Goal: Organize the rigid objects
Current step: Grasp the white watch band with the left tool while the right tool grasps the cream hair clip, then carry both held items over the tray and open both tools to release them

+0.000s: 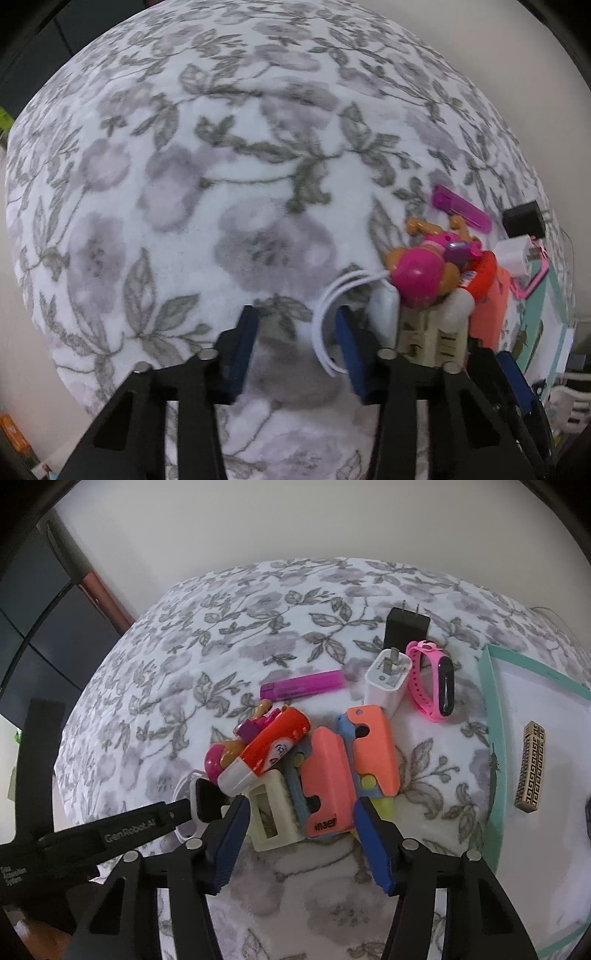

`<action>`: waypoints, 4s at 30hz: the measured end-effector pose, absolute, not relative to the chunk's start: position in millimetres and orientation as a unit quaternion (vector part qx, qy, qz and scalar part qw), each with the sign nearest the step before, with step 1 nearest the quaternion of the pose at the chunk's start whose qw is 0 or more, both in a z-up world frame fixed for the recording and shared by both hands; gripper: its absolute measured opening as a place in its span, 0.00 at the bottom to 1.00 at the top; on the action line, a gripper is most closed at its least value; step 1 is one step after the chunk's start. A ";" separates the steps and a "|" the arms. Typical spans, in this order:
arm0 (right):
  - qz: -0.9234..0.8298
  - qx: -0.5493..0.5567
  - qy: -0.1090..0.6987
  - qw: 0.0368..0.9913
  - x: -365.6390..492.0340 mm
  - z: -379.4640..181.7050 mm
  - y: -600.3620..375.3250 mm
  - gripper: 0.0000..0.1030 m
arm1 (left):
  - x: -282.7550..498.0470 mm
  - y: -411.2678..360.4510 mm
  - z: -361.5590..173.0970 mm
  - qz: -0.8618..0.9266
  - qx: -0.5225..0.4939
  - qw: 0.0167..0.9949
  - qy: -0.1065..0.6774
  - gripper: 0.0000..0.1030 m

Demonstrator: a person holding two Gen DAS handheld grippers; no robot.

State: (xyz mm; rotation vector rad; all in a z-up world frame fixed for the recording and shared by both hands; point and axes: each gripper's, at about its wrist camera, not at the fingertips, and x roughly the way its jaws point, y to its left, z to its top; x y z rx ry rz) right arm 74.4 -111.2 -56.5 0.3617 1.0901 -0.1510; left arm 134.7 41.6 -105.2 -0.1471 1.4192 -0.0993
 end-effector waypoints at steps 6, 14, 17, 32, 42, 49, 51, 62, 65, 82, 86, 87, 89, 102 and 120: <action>-0.056 0.174 0.515 0.838 75.0 -54.2 -108.8 0.51 | 133.1 29.3 -105.5 -0.067 -0.061 0.751 0.654 0.12; -0.030 0.157 0.526 0.836 80.6 -59.0 -89.9 0.51 | 134.2 43.7 -106.5 -0.047 -0.082 0.746 0.659 0.07; -0.022 0.152 0.531 0.833 82.4 -63.6 -83.3 0.51 | 135.3 50.2 -104.3 -0.025 -0.073 0.750 0.657 0.07; -0.030 0.127 0.548 0.826 96.6 -86.1 -65.0 0.51 | 143.7 75.1 -109.6 -0.019 -0.075 0.748 0.659 0.07; -0.038 0.127 0.536 0.834 103.4 -94.9 -58.5 0.51 | 146.1 62.1 -107.5 -0.014 -0.058 0.755 0.653 0.09; -0.033 0.137 0.533 0.834 100.7 -93.1 -62.1 0.50 | 147.0 55.5 -105.2 -0.011 -0.053 0.758 0.649 0.08; -0.031 0.142 0.535 0.832 99.2 -92.0 -63.7 0.50 | 147.9 57.3 -105.4 -0.013 -0.064 0.757 0.650 0.08; -0.026 0.174 0.533 0.828 75.1 -74.5 -77.7 0.50 | 138.1 61.9 -88.2 -0.021 -0.079 0.764 0.640 0.06; -0.024 0.182 0.525 0.831 66.2 -63.8 -82.5 0.50 | 133.3 61.6 -75.2 -0.026 -0.084 0.773 0.628 0.06; -0.184 0.170 0.397 0.883 -15.9 53.6 -180.3 0.50 | 73.9 -29.7 21.1 -0.153 -0.026 0.853 0.499 0.06; -0.250 0.157 0.403 0.866 -43.5 56.9 -219.9 0.50 | 50.5 -68.3 20.4 -0.211 -0.001 0.841 0.498 0.06; -0.259 0.160 0.405 0.862 -50.3 56.3 -228.9 0.50 | 44.5 -78.9 18.8 -0.224 0.009 0.838 0.497 0.06; -0.277 0.168 0.408 0.854 -63.2 53.5 -246.6 0.50 | 32.3 -94.7 15.9 -0.237 0.029 0.837 0.492 0.06; -0.333 0.238 0.461 0.787 -114.4 6.7 -320.5 0.50 | -30.8 -179.9 -25.3 -0.327 0.134 0.790 0.502 0.06; -0.310 0.249 0.546 0.738 -104.2 -67.5 -319.4 0.50 | -43.1 -201.1 -66.4 -0.310 0.221 0.773 0.507 0.07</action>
